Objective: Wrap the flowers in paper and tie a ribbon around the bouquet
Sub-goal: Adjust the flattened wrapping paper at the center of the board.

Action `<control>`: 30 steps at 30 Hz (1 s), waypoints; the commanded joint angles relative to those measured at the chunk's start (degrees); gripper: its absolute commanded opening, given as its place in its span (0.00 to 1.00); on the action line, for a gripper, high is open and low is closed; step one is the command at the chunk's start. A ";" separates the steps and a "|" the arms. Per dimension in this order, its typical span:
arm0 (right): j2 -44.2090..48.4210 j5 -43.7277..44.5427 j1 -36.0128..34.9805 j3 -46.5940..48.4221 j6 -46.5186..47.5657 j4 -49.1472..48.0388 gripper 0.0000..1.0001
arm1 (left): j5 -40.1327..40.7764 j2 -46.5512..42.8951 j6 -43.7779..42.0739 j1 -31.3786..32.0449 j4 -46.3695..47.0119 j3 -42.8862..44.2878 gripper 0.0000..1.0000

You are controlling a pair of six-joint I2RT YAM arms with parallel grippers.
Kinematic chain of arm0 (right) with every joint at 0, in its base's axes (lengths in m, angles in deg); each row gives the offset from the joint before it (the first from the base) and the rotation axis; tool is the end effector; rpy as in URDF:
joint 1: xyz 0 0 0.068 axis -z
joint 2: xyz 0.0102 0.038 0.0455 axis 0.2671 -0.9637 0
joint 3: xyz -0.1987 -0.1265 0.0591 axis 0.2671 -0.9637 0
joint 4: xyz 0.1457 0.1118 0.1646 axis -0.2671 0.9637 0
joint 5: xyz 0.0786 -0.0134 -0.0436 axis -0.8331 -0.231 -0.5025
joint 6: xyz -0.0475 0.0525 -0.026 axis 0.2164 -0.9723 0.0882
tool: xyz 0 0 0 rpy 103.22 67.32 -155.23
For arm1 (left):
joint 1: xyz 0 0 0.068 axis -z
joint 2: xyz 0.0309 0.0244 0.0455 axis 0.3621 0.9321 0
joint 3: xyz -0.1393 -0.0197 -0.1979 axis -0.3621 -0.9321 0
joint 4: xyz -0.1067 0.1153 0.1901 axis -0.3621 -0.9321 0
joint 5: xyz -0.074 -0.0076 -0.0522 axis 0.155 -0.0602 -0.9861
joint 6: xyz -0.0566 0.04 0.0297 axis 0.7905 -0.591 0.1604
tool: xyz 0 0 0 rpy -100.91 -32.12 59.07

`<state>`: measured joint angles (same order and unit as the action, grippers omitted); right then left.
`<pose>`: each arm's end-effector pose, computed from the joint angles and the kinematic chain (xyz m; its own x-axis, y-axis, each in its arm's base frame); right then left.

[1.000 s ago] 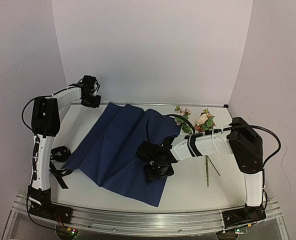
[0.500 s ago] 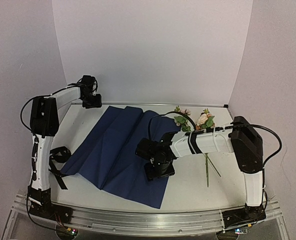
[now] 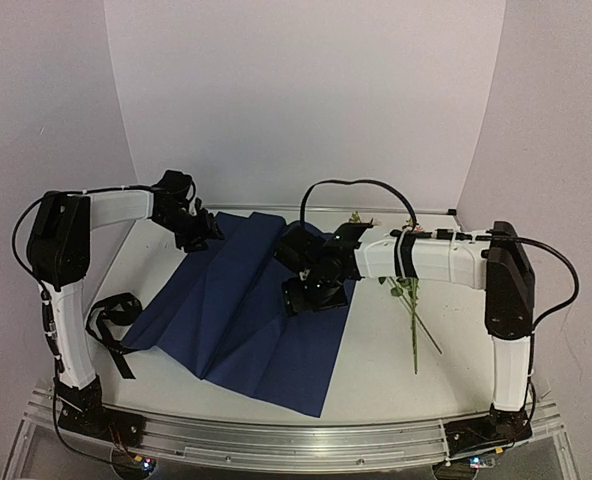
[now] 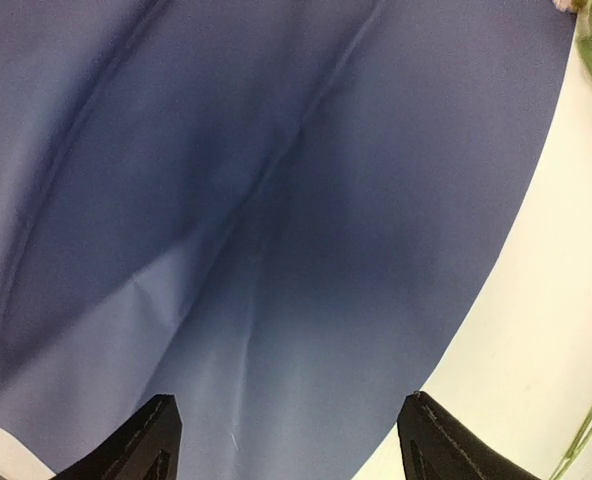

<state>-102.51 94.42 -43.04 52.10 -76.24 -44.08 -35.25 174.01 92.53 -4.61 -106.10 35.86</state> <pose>0.2274 0.3497 0.1694 -0.8737 -0.2497 -0.4175 -0.3275 0.9365 0.1251 0.4065 -0.1439 0.1666 -0.9052 -0.2580 -0.3377 -0.0352 0.8374 -0.5454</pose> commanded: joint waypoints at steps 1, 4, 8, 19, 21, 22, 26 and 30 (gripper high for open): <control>-1.18 2.62 3.31 5.11 3.62 -0.43 0.77 | -3.48 -3.13 6.48 2.60 5.18 -4.49 0.56; -4.37 2.11 5.46 8.33 5.49 -2.31 0.77 | -3.38 -2.56 8.17 3.28 6.74 -7.06 0.53; -10.16 2.42 6.68 15.02 8.22 -2.83 0.78 | -4.44 -0.41 8.73 3.37 8.49 -8.17 0.48; -18.29 1.67 8.75 18.11 8.74 -2.90 0.82 | 0.84 10.50 5.28 2.63 4.59 -2.28 0.43; -18.14 2.05 8.78 16.03 7.60 -2.91 0.85 | 1.60 11.78 4.75 2.38 4.17 -1.40 0.43; -17.89 2.24 8.75 14.97 7.05 -2.92 0.86 | 2.09 12.25 4.44 2.25 4.06 -1.04 0.42; -16.17 3.46 8.37 10.34 5.17 -3.08 0.87 | 2.84 13.88 3.44 1.92 3.32 0.66 0.42; -14.44 1.94 7.82 5.63 1.98 -2.13 0.85 | 3.24 14.52 2.36 1.26 2.38 2.26 0.42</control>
<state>-119.84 95.83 -34.56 62.20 -71.04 -48.73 -35.91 185.14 97.20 -2.28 -100.13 36.94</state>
